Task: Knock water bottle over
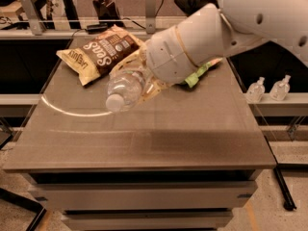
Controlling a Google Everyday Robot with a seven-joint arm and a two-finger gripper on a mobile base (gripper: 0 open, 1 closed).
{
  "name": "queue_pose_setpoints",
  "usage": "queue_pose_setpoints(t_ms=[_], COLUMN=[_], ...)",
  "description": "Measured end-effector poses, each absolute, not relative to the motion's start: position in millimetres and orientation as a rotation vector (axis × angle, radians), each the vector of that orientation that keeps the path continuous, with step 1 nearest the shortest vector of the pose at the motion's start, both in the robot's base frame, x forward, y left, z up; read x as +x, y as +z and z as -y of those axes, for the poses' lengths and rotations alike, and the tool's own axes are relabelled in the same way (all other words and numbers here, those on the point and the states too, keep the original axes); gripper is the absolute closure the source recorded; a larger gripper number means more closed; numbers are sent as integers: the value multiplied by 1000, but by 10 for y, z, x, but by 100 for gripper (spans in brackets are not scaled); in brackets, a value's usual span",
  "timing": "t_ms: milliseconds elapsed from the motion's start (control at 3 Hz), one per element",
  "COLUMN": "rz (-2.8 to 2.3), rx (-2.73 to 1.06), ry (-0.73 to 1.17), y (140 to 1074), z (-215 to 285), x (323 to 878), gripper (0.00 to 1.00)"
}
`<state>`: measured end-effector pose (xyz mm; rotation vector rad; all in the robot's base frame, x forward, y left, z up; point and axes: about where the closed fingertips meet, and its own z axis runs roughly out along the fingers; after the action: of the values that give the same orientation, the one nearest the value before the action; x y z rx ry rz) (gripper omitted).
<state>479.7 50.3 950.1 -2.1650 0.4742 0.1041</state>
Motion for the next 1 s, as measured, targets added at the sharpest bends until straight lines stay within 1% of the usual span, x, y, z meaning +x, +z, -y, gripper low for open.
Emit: queue_pose_setpoints(t_ms=[333, 1000], rz=[-425, -370], rx=[-2307, -2652], ry=[49, -89], y=[9273, 8819], z=[-495, -453], x=[4856, 4797], gripper=[100, 100])
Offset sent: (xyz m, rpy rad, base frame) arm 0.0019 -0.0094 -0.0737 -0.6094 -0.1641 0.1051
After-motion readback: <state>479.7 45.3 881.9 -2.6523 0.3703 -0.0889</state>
